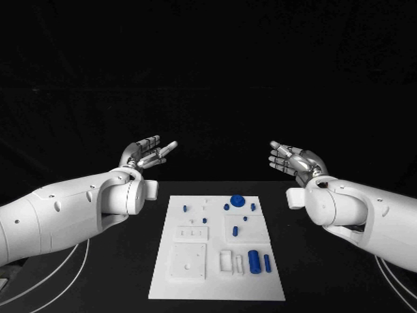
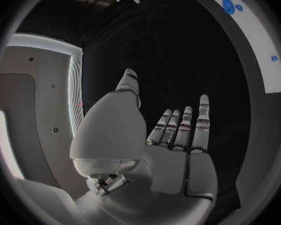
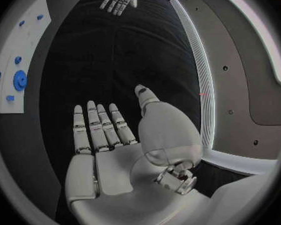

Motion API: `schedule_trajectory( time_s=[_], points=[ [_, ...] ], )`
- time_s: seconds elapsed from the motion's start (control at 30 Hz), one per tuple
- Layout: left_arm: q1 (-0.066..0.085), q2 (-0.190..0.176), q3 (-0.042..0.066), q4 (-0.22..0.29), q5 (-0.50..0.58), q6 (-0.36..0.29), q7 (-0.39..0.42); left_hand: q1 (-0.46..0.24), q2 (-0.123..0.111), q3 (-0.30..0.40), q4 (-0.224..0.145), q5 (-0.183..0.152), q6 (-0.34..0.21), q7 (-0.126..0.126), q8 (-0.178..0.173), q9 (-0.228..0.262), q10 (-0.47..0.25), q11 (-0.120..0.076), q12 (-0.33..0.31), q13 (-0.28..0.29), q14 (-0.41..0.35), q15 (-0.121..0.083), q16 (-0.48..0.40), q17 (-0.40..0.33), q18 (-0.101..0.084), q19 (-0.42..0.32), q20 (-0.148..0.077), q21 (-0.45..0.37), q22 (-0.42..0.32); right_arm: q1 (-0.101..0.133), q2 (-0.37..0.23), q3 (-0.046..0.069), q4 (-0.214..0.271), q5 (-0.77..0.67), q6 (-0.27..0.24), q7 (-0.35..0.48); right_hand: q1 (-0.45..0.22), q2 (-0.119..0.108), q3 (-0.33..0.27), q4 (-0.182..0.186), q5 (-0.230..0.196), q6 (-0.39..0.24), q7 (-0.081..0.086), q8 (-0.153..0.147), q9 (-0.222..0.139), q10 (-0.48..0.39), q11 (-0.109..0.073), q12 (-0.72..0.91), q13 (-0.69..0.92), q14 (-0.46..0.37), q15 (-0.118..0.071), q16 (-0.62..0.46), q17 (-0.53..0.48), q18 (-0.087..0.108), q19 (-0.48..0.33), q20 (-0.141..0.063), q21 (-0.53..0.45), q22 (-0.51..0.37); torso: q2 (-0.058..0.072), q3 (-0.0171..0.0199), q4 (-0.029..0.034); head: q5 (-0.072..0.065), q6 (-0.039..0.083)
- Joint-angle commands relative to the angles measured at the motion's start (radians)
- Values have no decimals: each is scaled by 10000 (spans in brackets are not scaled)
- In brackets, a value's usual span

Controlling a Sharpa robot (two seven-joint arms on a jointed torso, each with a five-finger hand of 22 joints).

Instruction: Assemble the parts on the task board

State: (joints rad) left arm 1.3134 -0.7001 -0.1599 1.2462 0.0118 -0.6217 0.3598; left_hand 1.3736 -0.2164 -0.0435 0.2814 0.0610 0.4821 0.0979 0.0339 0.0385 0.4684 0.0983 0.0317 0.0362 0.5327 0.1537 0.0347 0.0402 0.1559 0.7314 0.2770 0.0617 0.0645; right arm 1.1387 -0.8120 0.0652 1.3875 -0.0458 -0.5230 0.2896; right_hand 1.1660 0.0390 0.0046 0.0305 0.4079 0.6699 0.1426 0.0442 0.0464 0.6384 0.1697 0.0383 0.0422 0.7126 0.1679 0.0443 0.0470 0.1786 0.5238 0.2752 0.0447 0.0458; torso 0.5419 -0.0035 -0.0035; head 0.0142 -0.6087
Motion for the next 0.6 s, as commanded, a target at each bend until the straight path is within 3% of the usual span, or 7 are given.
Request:
schedule_trajectory(
  time_s=[0.03,0.23,0.3,0.33,0.4,0.47,0.6],
  points=[
    [162,86,-90,-226,94,963,-720,500,-61,-15,138,62,215,4,64,24,204,13,67,21,231,61,76,25,244,262,71,60,37,113,-36,70,-260,-657,2049,-1464,601,-43,-56,-159,100,246,46,49,27,209,74,65,26,226,62,50,26,169,274,42,65,29,0,0,0,2,0],
    [205,100,-116,-279,97,1000,-754,493,-43,-13,136,48,231,16,66,25,206,25,66,21,204,63,76,24,241,253,70,61,36,254,-86,172,-550,-820,2688,-1975,1008,-115,-101,-543,-7,395,88,57,33,270,120,68,28,345,115,56,31,154,499,-18,80,41,0,0,0,2,0],
    [205,100,-116,-279,97,1000,-754,493,-43,-13,136,48,231,16,66,25,206,25,66,21,204,63,76,24,241,253,70,61,36,263,-89,179,-569,-830,2730,-2008,1170,-151,-28,-858,-33,515,116,58,37,392,154,72,33,485,154,59,34,-47,695,-178,90,48,0,0,0,2,0],
    [202,136,-116,-253,34,1244,-917,493,-40,-10,136,48,237,19,67,26,211,28,67,21,217,61,77,25,241,255,70,61,37,262,1,168,-958,-2838,2538,-1750,1179,-150,-6,-922,-37,533,125,56,36,400,165,72,33,493,167,58,33,-140,721,-242,90,49,-10,-36,-5,43,-128],
    [202,123,-116,-241,5,1205,-859,495,-11,12,133,50,269,51,70,28,263,57,70,24,290,66,82,29,244,294,67,67,41,262,48,168,-1009,-3523,2520,-1718,1198,-132,77,-1076,-42,558,158,61,39,457,201,75,35,634,210,63,38,-375,858,-415,102,55,-14,-33,3,45,-149],
    [201,91,-117,-210,-117,1166,-765,568,156,181,102,104,663,168,94,49,567,152,81,36,522,90,89,38,266,439,47,100,57,261,113,168,-1081,-4455,2504,-1655,1238,-163,295,-1299,-75,930,250,62,48,1047,283,103,60,1603,218,101,76,-629,1812,-688,153,105,-19,-42,11,53,-124],
    [202,54,-116,-157,-244,1176,-585,550,683,410,-341,95,1574,337,114,80,1736,348,131,97,2251,147,155,107,353,1159,-153,363,124,257,241,169,-1261,-5799,2462,-1587,1450,-178,527,-1493,-219,1778,182,117,89,2175,160,145,104,3213,46,182,148,-586,3508,-884,449,226,58,-57,130,2,-121]
  ],
)
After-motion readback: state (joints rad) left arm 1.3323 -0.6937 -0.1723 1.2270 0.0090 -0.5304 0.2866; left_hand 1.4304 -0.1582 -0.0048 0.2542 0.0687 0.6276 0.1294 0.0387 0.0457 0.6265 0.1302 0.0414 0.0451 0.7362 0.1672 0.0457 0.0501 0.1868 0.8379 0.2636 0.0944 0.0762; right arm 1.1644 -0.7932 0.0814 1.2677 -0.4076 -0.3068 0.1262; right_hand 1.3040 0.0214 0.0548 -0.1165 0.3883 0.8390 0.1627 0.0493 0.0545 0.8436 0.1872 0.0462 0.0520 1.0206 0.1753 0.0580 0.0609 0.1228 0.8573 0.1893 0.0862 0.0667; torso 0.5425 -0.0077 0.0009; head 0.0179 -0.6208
